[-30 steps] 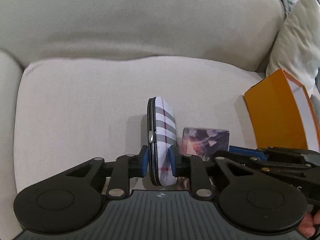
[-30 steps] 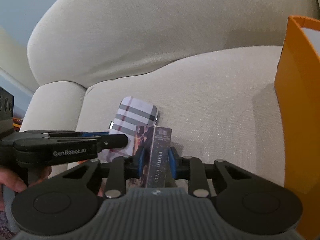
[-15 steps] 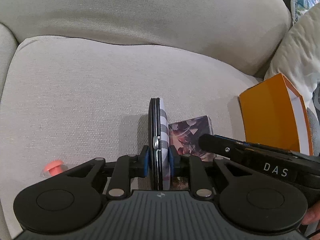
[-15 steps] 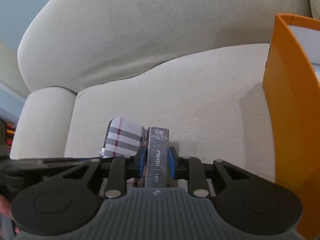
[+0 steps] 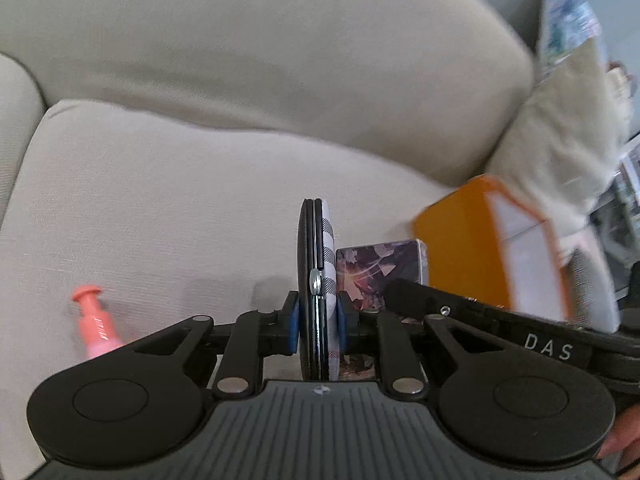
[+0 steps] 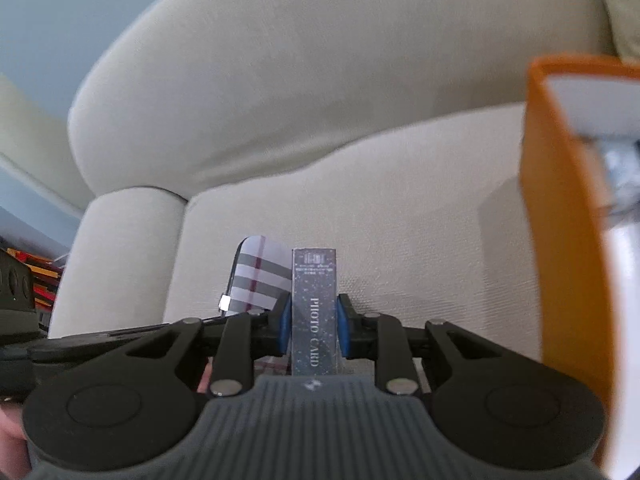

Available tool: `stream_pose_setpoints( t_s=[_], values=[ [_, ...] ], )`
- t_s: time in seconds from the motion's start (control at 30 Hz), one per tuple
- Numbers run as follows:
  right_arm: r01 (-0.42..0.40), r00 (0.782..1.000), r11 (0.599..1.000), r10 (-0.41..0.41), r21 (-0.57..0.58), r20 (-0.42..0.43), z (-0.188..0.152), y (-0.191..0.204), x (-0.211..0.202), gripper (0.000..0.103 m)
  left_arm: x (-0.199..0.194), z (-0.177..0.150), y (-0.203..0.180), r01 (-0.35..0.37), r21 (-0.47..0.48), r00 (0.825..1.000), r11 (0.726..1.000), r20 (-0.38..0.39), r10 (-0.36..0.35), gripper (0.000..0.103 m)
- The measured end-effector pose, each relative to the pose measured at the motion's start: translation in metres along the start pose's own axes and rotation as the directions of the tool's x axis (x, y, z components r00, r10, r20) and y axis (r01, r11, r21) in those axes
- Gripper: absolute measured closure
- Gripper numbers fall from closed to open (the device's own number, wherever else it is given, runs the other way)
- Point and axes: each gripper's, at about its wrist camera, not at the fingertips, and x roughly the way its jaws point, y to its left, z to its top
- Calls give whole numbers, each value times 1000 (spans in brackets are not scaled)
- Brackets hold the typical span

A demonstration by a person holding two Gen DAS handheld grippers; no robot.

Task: Organize rigid objects
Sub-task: 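Carry the plaid case and PHOTO CARD box over the orange box with both tools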

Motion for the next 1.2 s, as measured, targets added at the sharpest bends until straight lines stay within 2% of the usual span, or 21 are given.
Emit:
stream_pose_setpoints(
  t_s=[0.2, 0.33, 0.43, 0.57, 0.73, 0.83, 0.97, 1.1, 1.2],
  values=[
    [-16, 995, 1000, 16, -6, 101, 7, -34, -96, 79, -25, 3, -69, 101, 40, 992, 994, 72, -103, 83],
    [56, 986, 998, -58, 16, 155, 10, -75, -149, 79, -9, 4, -124, 133, 107, 988, 985, 59, -140, 83],
    [126, 980, 989, -135, 71, 149, 9, -111, -164, 79, 15, 3, -160, 145, 146, 988, 978, 21, -150, 83],
    [168, 977, 977, -183, 134, 109, 6, -154, -160, 79, 52, -4, -195, 94, 184, 995, 978, -43, -88, 83],
    [147, 985, 970, -161, 194, 60, 2, -190, -144, 79, 104, -11, -224, -28, 243, 993, 970, -108, 56, 83],
    [124, 990, 970, -134, 210, 34, 9, -204, -126, 80, 122, -14, -229, -103, 283, 982, 954, -124, 142, 83],
    [114, 993, 971, -117, 209, 5, 18, -218, -97, 80, 139, -15, -228, -169, 301, 964, 939, -150, 222, 83],
    [99, 995, 970, -96, 221, -25, 24, -227, -81, 80, 151, -15, -240, -238, 354, 947, 905, -121, 296, 83],
    [84, 996, 966, -79, 246, -31, 25, -235, -75, 80, 158, -14, -245, -267, 385, 933, 884, -129, 337, 82]
  ],
)
